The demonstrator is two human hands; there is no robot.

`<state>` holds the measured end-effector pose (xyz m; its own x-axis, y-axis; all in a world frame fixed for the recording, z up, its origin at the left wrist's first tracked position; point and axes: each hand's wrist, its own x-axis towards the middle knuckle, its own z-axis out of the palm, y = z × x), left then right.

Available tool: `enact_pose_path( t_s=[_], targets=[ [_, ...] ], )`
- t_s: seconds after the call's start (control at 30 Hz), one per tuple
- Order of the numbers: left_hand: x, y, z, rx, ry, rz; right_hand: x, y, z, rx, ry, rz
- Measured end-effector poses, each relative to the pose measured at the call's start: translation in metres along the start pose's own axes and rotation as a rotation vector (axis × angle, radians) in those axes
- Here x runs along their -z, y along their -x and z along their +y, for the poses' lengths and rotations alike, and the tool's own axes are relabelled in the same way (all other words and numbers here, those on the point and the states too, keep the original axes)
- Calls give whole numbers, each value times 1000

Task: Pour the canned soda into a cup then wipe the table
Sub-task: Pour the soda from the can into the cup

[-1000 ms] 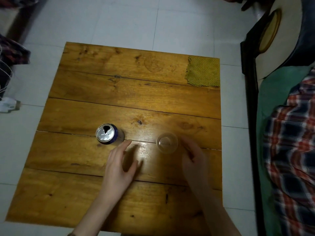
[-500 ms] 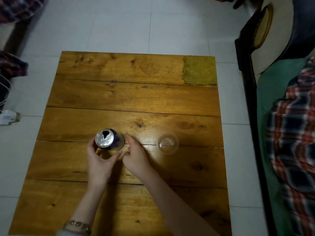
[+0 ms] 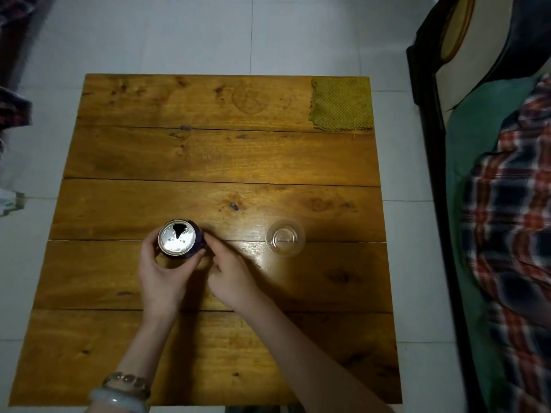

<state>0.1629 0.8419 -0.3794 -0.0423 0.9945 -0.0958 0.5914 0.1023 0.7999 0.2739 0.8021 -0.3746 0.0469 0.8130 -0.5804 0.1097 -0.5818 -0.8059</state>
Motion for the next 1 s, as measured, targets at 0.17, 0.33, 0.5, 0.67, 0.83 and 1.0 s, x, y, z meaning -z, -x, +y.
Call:
enact_pose_path(
  t_s=[0.17, 0.33, 0.5, 0.67, 0.83, 1.0],
  targets=[
    [7, 19, 17, -102, -21, -50, 12, 27, 6, 70, -11, 66],
    [11, 40, 39, -122, 13, -126, 34, 49, 9, 143, -62, 118],
    [14, 53, 62, -132, 35, -185, 39, 61, 15, 138, -137, 139],
    [12, 62, 79, -109, 34, -177, 40, 72, 15, 160, -62, 161],
    [3, 81, 96, -78, 60, -139, 39, 81, 7, 182, -45, 224],
    [-2, 102, 117, -18, 159, -232, 67, 95, 6, 191, -78, 314]
  ],
)
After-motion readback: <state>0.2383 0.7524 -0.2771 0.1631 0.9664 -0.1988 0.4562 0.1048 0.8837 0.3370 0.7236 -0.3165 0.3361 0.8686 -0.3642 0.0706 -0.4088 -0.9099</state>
